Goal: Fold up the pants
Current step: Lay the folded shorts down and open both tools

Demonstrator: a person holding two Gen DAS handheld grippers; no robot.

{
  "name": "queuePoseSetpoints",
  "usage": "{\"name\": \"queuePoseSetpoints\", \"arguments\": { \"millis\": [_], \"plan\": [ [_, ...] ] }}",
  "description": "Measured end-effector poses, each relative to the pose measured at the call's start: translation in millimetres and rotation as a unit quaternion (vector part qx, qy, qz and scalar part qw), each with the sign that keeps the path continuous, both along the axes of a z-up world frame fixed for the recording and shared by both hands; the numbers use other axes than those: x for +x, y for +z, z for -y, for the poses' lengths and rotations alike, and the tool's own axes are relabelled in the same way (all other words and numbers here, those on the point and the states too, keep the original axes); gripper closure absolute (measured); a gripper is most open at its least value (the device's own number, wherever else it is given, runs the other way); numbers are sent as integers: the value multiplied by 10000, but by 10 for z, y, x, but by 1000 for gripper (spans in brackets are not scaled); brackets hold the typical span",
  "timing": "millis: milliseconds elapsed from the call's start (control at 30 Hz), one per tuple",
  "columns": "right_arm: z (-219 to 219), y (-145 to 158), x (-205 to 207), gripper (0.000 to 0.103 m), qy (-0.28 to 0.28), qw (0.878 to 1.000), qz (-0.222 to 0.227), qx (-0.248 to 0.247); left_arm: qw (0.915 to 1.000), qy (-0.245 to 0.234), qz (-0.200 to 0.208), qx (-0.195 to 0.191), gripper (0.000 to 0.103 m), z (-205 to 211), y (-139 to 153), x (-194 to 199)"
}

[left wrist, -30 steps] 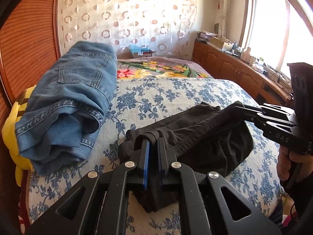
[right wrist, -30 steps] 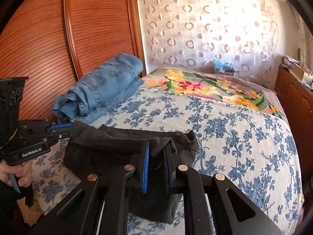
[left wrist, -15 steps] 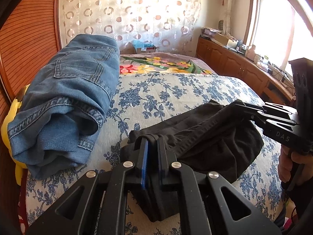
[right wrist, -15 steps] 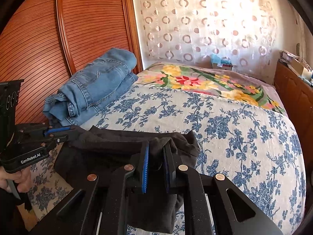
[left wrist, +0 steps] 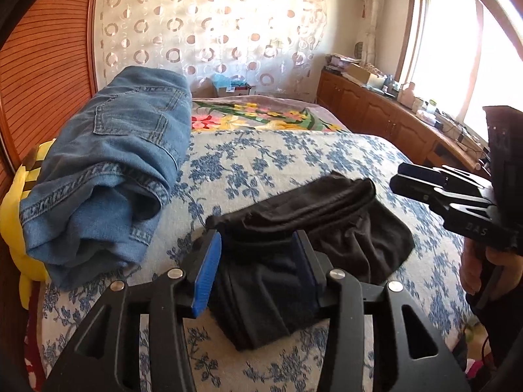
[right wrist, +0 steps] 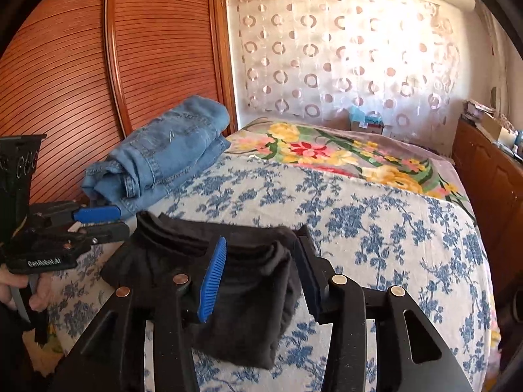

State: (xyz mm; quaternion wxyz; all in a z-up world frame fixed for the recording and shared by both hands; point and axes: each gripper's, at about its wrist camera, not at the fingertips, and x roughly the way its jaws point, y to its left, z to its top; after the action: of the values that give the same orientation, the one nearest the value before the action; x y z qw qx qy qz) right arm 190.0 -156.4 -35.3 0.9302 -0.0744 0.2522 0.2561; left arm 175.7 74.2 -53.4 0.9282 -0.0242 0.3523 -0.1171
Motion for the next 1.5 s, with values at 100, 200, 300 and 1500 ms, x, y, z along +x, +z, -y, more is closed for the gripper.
{"name": "queuePoseSetpoints", "arguments": {
  "millis": [100, 200, 300, 1500],
  "plan": [
    [15, -78, 10, 58, 84, 9997, -171, -143, 9998, -50, -91, 146, 57, 23, -75, -4],
    [-9, -173, 103, 58, 122, 9988, -386, -285, 9995, -17, -263, 169, 57, 5, -168, 100],
    [-58, -199, 255, 58, 123, 9978, -552, -360, 9991, 12, -392, 150, 57, -23, -236, 216],
    [213, -267, -220, 68, 264, 9965, -748, -276, 9992, -76, -313, 226, 57, -48, -304, -263]
  ]
}}
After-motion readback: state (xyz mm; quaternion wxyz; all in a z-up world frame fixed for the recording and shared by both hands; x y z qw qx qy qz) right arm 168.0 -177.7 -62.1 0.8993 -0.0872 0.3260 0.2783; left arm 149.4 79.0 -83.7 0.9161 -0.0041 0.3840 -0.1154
